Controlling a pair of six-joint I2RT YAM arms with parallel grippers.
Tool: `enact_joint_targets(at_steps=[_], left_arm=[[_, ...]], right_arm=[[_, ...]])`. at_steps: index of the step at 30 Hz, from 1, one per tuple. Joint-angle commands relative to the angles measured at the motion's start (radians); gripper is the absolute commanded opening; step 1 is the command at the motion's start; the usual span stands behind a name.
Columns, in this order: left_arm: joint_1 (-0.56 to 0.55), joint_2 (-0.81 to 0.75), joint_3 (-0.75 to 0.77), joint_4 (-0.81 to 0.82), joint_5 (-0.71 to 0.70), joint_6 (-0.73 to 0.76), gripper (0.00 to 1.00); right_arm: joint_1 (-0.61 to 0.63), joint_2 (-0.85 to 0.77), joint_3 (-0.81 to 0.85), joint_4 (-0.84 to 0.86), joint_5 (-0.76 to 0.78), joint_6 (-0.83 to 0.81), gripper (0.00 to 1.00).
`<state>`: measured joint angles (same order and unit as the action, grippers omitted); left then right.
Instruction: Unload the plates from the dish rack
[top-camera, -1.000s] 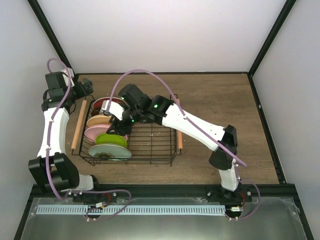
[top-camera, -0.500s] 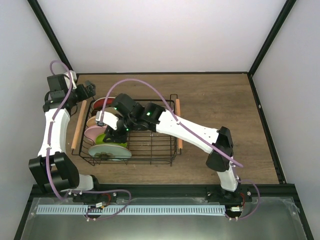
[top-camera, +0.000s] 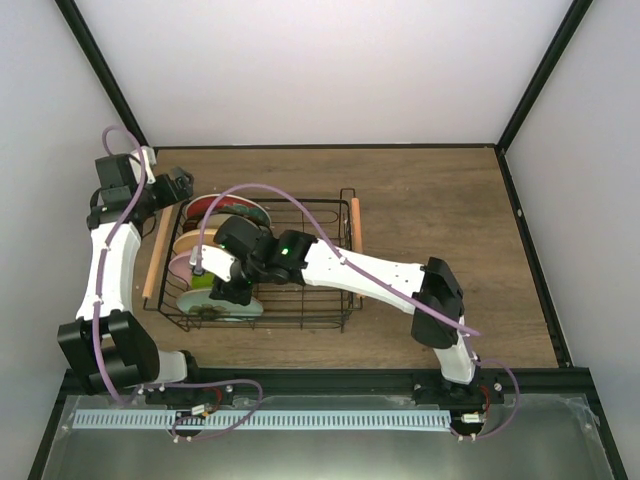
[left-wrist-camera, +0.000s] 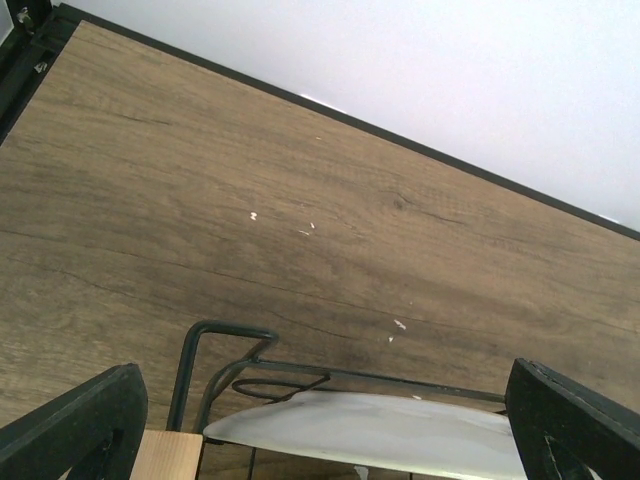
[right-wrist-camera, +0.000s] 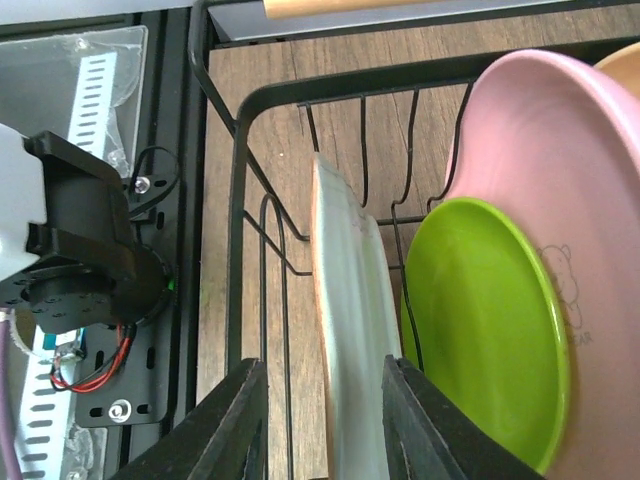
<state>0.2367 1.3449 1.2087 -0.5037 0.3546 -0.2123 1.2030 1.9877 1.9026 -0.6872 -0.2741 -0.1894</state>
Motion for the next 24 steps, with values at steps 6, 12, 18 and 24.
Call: enact_joint_targets(at_steps=[6,12,18,24], left_arm=[[0.003,-0.034,-0.02,0.008,0.02,0.01,1.0],[0.005,-0.029,-0.018,0.014,0.02,0.008,1.0],[0.004,-0.016,-0.021,0.019,0.024,0.004,1.0],[0.005,0.001,-0.024,0.028,0.029,-0.004,1.0]], right_arm=[[0.015,-0.005,-0.069,0.116,0.152,-0.032,0.33],[0.015,0.014,-0.076,0.127,0.148,-0.054,0.28],[0.015,-0.007,-0.118,0.166,0.141,-0.062,0.12],[0.016,-0.036,-0.167,0.191,0.143,-0.062,0.01]])
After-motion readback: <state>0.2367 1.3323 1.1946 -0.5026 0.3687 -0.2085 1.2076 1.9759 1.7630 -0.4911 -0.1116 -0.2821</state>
